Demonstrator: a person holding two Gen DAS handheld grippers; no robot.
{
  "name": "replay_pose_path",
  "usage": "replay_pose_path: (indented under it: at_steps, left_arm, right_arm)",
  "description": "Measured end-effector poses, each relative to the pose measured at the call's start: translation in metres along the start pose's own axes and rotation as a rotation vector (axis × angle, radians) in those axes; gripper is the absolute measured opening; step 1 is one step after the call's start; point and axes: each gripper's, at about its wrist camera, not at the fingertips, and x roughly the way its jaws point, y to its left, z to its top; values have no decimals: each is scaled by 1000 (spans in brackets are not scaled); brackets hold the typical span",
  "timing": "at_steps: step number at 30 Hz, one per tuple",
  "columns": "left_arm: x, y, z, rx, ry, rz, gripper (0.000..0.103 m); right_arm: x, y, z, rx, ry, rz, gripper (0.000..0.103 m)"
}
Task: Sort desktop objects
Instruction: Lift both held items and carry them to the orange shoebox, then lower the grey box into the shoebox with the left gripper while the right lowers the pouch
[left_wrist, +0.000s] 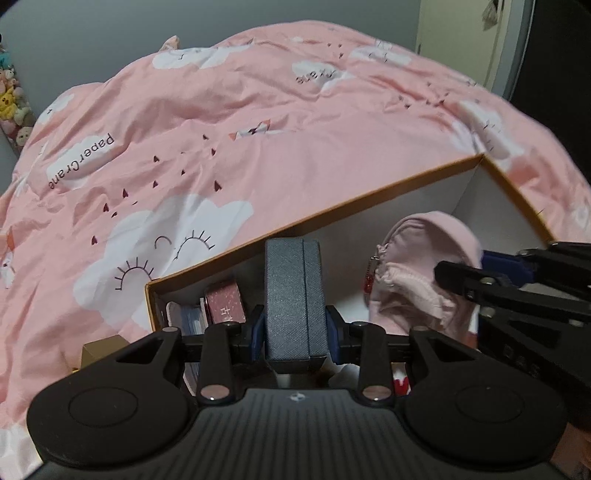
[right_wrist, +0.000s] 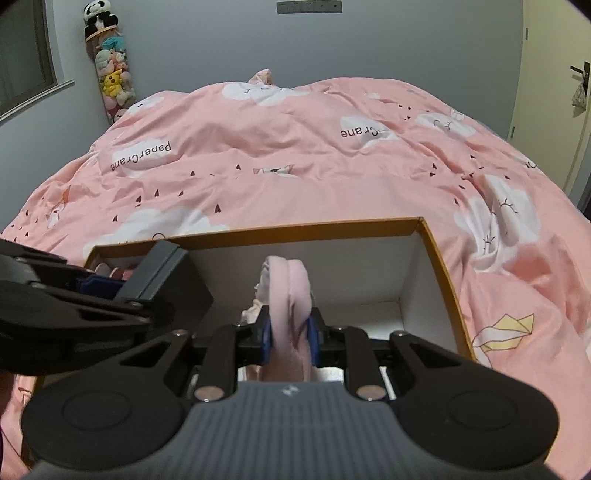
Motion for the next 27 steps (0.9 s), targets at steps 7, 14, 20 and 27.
replay_pose_path:
  at_steps: [7,14,20,27]
  left_arm:
    - [13,-1,-3,-3,42,21,38]
    - [7,11,-3,-44,24,-60,54]
    - [-25,19,-4,-28,-67,-165,55]
    - [-40,7,-15,49,-72,-302,44]
  right_arm:
    - [-1,6,-4,-64,59,7,27]
    - [8,9,-11,-97,171,44,31]
    - [9,7,-8,-75,185,39,24]
    - [-5,-7,5,26,119,23,23]
